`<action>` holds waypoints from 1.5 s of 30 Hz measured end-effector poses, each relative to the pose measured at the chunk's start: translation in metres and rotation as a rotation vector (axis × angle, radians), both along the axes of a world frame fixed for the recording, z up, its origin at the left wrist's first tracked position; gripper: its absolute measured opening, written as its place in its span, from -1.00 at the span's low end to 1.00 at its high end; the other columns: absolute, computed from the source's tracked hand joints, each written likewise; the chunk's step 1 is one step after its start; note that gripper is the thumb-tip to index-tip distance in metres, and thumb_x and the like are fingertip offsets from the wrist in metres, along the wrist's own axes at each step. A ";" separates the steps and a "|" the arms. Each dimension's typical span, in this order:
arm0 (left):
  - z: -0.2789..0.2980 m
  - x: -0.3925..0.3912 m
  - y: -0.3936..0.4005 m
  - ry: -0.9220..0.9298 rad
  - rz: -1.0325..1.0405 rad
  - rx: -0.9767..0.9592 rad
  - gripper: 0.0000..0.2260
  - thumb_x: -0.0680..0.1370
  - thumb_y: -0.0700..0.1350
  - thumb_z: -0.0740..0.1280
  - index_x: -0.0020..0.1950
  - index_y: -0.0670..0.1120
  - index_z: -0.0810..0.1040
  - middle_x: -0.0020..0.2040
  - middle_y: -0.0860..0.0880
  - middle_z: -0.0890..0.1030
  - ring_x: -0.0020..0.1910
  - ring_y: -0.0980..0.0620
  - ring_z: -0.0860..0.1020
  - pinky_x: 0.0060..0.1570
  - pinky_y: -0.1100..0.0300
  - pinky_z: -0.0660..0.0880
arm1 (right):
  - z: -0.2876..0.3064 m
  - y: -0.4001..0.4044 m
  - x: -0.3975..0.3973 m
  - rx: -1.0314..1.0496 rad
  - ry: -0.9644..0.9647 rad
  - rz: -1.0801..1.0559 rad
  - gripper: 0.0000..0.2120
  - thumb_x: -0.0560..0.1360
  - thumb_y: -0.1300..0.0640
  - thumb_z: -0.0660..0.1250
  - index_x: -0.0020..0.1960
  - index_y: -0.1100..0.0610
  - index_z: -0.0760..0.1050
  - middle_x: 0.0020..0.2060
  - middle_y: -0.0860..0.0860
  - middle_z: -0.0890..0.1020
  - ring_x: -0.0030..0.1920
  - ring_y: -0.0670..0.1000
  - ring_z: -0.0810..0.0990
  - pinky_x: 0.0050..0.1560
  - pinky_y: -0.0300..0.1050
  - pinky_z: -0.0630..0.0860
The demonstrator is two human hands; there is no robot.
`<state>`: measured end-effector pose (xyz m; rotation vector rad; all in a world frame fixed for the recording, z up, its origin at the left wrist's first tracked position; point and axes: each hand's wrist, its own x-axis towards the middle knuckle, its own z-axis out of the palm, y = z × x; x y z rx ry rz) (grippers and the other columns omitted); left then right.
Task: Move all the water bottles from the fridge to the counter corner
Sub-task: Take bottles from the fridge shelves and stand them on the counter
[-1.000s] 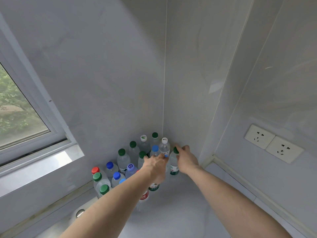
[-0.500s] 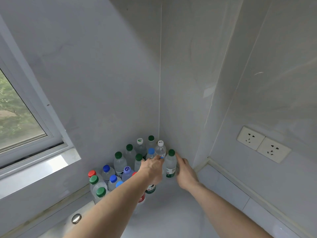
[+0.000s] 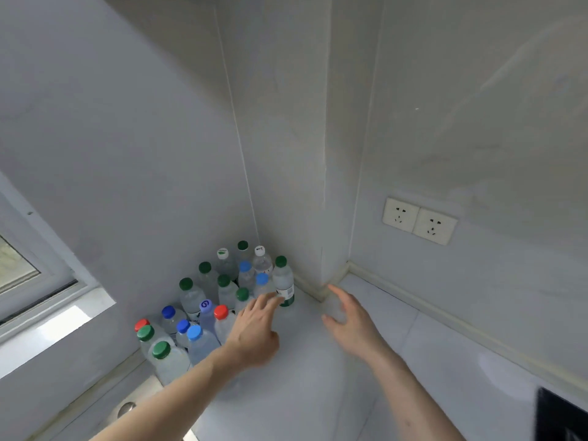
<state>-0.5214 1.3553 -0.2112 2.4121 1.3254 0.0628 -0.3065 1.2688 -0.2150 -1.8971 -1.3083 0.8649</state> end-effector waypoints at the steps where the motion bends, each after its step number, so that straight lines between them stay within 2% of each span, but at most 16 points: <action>1: -0.002 -0.003 -0.012 -0.036 -0.009 -0.007 -0.28 0.46 -0.24 0.26 0.62 0.06 0.22 0.60 0.07 0.19 0.56 -0.02 0.20 0.52 0.17 0.18 | 0.004 -0.015 0.004 0.008 0.020 -0.016 -0.39 0.63 0.06 0.33 0.62 -0.15 0.22 0.57 -0.11 0.30 0.54 -0.07 0.33 0.52 -0.10 0.31; 3: -0.003 -0.008 -0.034 -0.111 0.006 -0.036 -0.35 0.50 -0.22 0.30 0.58 0.09 0.29 0.59 0.10 0.21 0.53 0.01 0.25 0.49 0.20 0.22 | 0.008 -0.046 0.006 0.019 0.012 -0.023 -0.42 0.64 0.05 0.32 0.61 -0.15 0.23 0.56 -0.17 0.30 0.55 -0.11 0.30 0.52 -0.17 0.26; 6: 0.004 -0.006 -0.058 -0.226 0.039 -0.059 -0.43 0.52 -0.20 0.34 0.51 0.11 0.38 0.55 0.11 0.28 0.49 -0.01 0.33 0.48 0.10 0.32 | 0.010 -0.081 0.003 0.001 -0.023 -0.033 -0.44 0.66 0.03 0.30 0.61 -0.14 0.23 0.56 -0.22 0.27 0.55 -0.19 0.25 0.45 -0.33 0.15; 9: 0.014 0.003 -0.084 -0.312 0.010 -0.055 -0.47 0.55 -0.20 0.35 0.50 0.10 0.40 0.54 0.12 0.30 0.51 0.03 0.31 0.49 0.10 0.29 | 0.012 -0.108 -0.006 -0.003 -0.026 -0.057 -0.43 0.66 0.01 0.29 0.62 -0.14 0.21 0.58 -0.22 0.24 0.56 -0.21 0.22 0.50 -0.31 0.13; 14: 0.024 0.005 -0.115 -0.300 -0.147 -0.074 -0.50 0.60 -0.12 0.35 0.50 0.19 0.36 0.57 0.20 0.23 0.53 0.09 0.25 0.47 0.18 0.23 | 0.020 -0.157 -0.018 -0.003 -0.046 -0.143 -0.43 0.68 0.02 0.27 0.63 -0.16 0.18 0.60 -0.23 0.19 0.58 -0.23 0.16 0.53 -0.34 0.07; 20: 0.029 -0.019 -0.128 -0.310 -0.241 -0.106 -0.55 0.60 -0.09 0.37 0.46 0.19 0.41 0.52 0.24 0.30 0.45 0.08 0.36 0.41 0.08 0.37 | 0.034 -0.225 -0.039 -0.052 -0.090 -0.272 -0.44 0.69 0.01 0.26 0.63 -0.19 0.17 0.61 -0.25 0.16 0.58 -0.25 0.15 0.48 -0.37 0.06; 26: 0.022 -0.011 -0.172 -0.385 -0.340 -0.215 -0.60 0.60 -0.13 0.37 0.41 0.15 0.48 0.47 0.21 0.38 0.41 0.09 0.41 0.34 0.18 0.35 | 0.048 -0.319 -0.065 -0.110 -0.136 -0.425 -0.43 0.67 0.02 0.30 0.61 -0.22 0.19 0.59 -0.30 0.19 0.53 -0.33 0.16 0.45 -0.40 0.05; 31: 0.029 0.008 -0.218 -0.357 -0.516 -0.250 -0.60 0.60 -0.11 0.37 0.43 0.14 0.47 0.45 0.22 0.38 0.42 0.13 0.39 0.39 0.23 0.31 | 0.060 -0.379 -0.079 -0.091 -0.165 -0.564 -0.41 0.65 0.03 0.34 0.60 -0.22 0.22 0.58 -0.32 0.21 0.53 -0.34 0.17 0.47 -0.38 0.07; 35: 0.050 0.036 -0.258 -0.351 -0.680 -0.230 -0.60 0.60 -0.08 0.37 0.42 0.19 0.46 0.43 0.27 0.38 0.41 0.15 0.40 0.36 0.21 0.36 | 0.073 -0.442 -0.089 -0.051 -0.155 -0.727 -0.42 0.64 0.01 0.35 0.59 -0.26 0.23 0.56 -0.34 0.23 0.55 -0.30 0.20 0.57 -0.20 0.20; 37: 0.058 0.051 -0.280 -0.354 -0.753 -0.218 -0.60 0.60 -0.07 0.37 0.41 0.21 0.46 0.42 0.28 0.38 0.37 0.11 0.44 0.31 0.16 0.43 | 0.081 -0.471 -0.090 -0.023 -0.155 -0.788 -0.42 0.64 0.00 0.35 0.58 -0.28 0.23 0.53 -0.40 0.23 0.52 -0.33 0.21 0.55 -0.15 0.28; 39: 0.066 0.067 -0.305 -0.353 -0.827 -0.199 -0.60 0.61 -0.07 0.36 0.43 0.21 0.45 0.44 0.28 0.36 0.33 0.10 0.45 0.29 0.18 0.43 | 0.088 -0.501 -0.091 -0.012 -0.168 -0.848 -0.43 0.65 -0.01 0.35 0.57 -0.30 0.22 0.50 -0.46 0.21 0.50 -0.35 0.20 0.51 -0.22 0.27; 42: 0.077 0.099 -0.363 -0.368 -0.974 -0.192 -0.58 0.62 -0.08 0.36 0.44 0.21 0.44 0.46 0.28 0.33 0.41 0.17 0.36 0.31 0.30 0.34 | 0.098 -0.564 -0.097 0.004 -0.169 -0.964 -0.42 0.64 -0.02 0.35 0.57 -0.33 0.22 0.50 -0.46 0.18 0.47 -0.34 0.21 0.45 -0.30 0.22; 45: 0.089 0.133 -0.436 -0.392 -1.124 -0.192 -0.57 0.60 -0.05 0.37 0.45 0.24 0.45 0.53 0.28 0.29 0.53 0.17 0.27 0.49 0.21 0.24 | 0.104 -0.640 -0.105 0.009 -0.157 -1.076 -0.43 0.65 -0.02 0.34 0.55 -0.35 0.21 0.59 -0.38 0.14 0.39 -0.29 0.33 0.46 -0.33 0.26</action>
